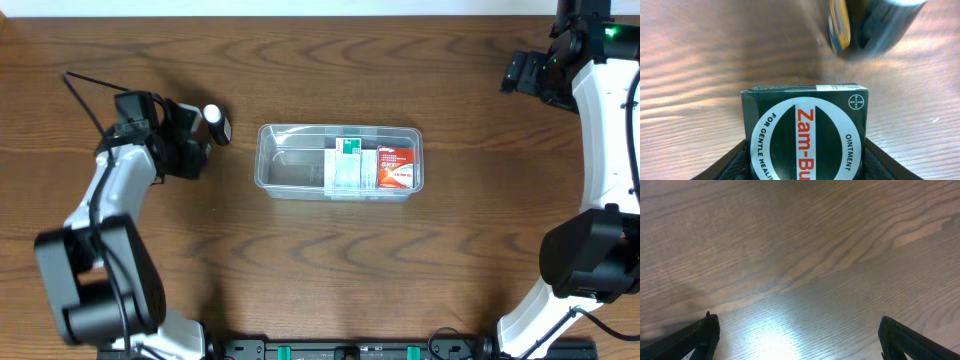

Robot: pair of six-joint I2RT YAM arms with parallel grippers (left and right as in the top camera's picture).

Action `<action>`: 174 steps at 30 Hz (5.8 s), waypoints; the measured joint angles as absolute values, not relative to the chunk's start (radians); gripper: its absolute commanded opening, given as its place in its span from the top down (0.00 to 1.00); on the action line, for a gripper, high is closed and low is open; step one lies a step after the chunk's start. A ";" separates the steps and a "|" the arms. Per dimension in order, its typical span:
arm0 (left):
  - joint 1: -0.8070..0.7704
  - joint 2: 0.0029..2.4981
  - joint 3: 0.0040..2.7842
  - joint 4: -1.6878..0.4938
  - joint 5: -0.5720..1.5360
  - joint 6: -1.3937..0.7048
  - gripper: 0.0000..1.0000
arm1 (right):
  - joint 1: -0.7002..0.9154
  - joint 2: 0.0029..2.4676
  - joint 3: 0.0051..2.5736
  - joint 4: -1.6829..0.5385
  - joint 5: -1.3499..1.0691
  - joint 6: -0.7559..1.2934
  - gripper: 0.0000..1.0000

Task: Pack container
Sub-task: 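Lift the Zam-Buk tin and carry it right over the container, then lower the Zam-Buk tin into the container's left end and release, then move the left gripper to the dark bottle and grasp its cap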

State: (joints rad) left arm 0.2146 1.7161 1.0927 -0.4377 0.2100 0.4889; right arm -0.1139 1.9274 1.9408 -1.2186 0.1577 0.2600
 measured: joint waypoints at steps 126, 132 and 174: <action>0.120 1.458 1.312 -0.404 0.158 -0.095 0.02 | -0.114 1.927 1.941 -1.219 0.158 0.260 0.01; 0.136 1.568 1.314 -0.448 0.159 -0.028 0.02 | -0.114 1.927 1.941 -1.219 0.158 0.260 0.01; 0.057 1.859 1.313 -0.424 0.183 0.018 0.17 | -0.114 1.927 1.941 -1.219 0.158 0.260 0.01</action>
